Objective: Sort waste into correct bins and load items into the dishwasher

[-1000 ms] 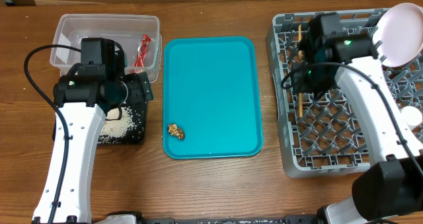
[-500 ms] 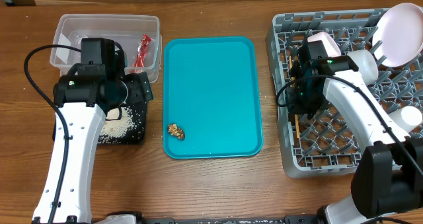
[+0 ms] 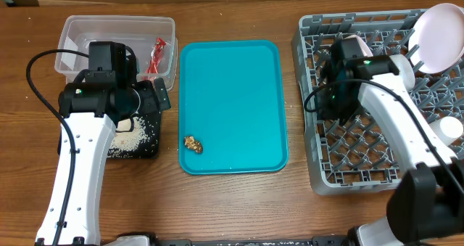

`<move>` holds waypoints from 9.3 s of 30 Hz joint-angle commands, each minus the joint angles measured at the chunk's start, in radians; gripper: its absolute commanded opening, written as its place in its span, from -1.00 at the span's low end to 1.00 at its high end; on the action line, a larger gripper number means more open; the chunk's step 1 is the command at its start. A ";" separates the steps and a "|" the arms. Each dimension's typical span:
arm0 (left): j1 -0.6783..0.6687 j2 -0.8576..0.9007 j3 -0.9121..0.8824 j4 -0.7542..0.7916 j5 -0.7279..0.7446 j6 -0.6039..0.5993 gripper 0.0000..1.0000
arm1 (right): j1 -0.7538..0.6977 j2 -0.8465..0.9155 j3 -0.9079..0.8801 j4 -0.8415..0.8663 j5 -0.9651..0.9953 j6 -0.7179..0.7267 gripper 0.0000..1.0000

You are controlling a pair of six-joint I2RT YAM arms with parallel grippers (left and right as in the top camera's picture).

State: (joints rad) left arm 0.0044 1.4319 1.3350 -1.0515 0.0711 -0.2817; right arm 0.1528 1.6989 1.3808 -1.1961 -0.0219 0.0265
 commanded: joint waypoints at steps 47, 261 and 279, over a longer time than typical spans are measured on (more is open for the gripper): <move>-0.352 0.564 0.008 -0.098 0.026 0.072 0.04 | -0.234 -0.227 0.071 0.005 -0.110 0.123 1.00; -0.133 -0.922 -0.417 -0.106 -0.142 -0.063 0.99 | -0.014 -1.696 -1.373 1.205 -0.002 0.026 1.00; -0.133 -0.922 -0.417 -0.107 -0.142 -0.063 1.00 | -0.013 -1.696 -1.373 1.114 -0.005 0.021 1.00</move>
State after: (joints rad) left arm -0.1249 0.5179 0.9222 -1.1595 -0.0574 -0.3382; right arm 0.1337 0.0128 0.0185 -0.0898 -0.0334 0.0521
